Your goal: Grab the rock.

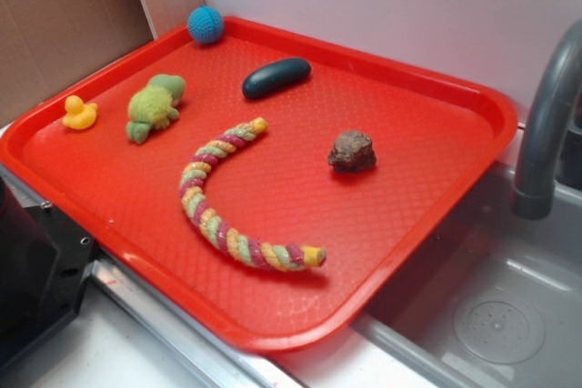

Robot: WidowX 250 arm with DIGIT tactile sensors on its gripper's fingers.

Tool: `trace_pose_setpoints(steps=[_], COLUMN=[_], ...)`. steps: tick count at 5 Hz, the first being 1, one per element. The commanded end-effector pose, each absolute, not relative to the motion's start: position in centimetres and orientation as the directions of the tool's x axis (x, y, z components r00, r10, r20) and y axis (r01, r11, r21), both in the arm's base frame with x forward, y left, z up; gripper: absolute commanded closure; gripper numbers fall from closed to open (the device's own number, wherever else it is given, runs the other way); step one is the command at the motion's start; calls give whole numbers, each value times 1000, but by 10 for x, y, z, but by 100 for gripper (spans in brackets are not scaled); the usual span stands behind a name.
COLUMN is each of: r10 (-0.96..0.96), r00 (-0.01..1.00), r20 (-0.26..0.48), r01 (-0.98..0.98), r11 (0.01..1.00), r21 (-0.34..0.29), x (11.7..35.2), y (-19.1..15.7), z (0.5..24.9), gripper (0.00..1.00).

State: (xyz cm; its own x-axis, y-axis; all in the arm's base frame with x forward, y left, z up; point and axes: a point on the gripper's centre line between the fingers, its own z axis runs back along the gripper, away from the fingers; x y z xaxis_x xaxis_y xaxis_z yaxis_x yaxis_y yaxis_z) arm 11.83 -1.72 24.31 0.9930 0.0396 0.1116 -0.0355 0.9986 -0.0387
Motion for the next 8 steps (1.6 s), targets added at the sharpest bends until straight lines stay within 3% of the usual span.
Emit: trace_pose_setpoints(steps=[1, 2, 3, 4, 5, 6, 8], r10=[40, 69, 129, 203, 205, 173, 15], r00=[993, 993, 986, 977, 978, 984, 999], r20=[112, 97, 104, 67, 35, 48, 28], r01=[-35, -68, -134, -209, -207, -178, -17], r11=[999, 998, 990, 974, 970, 974, 998], r21=[-39, -19, 37, 89, 124, 140, 55], x=[118, 168, 219, 268, 316, 316, 264], y=[-17, -23, -6, 21, 22, -1, -92], z=[243, 252, 251, 229, 197, 187, 186], gripper=[0, 0, 0, 0, 0, 0, 0])
